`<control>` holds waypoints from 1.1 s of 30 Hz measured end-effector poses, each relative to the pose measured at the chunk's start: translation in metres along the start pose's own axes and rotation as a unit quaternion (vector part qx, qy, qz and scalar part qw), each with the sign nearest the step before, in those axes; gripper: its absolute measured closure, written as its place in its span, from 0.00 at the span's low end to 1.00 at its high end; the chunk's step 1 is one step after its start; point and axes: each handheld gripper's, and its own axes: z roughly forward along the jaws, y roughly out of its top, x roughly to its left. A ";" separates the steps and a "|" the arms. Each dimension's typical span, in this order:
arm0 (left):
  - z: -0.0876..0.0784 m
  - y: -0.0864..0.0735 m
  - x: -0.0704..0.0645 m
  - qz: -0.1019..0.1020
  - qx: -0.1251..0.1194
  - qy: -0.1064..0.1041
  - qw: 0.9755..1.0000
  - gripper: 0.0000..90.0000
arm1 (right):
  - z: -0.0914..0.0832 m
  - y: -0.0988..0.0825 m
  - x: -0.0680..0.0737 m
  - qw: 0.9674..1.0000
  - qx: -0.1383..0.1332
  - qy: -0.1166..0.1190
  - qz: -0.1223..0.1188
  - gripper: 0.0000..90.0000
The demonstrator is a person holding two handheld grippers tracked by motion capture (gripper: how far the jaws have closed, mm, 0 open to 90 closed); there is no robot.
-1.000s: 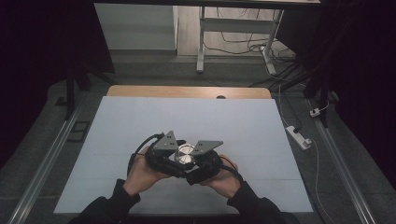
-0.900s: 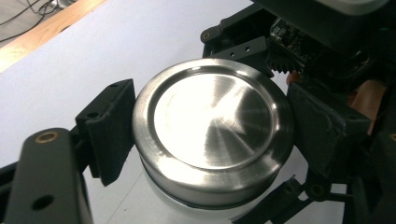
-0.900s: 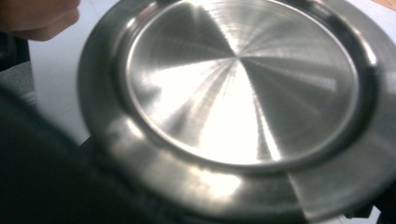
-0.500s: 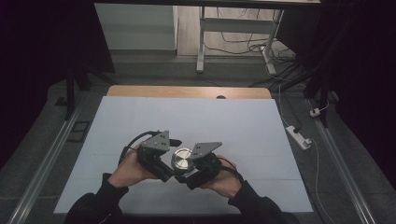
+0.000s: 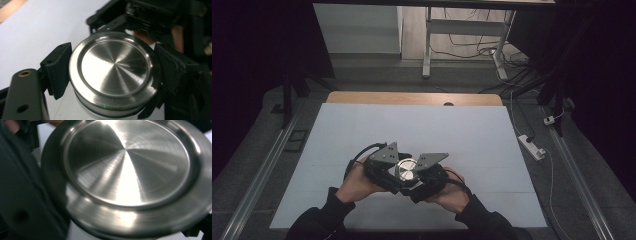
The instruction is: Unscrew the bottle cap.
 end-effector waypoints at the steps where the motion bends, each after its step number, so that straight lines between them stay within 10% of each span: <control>1: 0.002 0.001 -0.001 -0.011 -0.002 0.012 1.000 0.22 | 0.000 0.000 -0.001 1.000 0.000 -0.008 0.008 0.17; 6: 0.008 0.002 -0.005 -0.036 -0.011 0.050 0.998 0.22 | 0.000 -0.003 -0.006 0.999 -0.002 -0.030 0.029 0.17; 33: -0.017 0.000 -0.001 -0.052 -0.037 0.043 0.997 0.22 | -0.004 -0.007 -0.017 0.998 -0.008 -0.043 0.037 0.17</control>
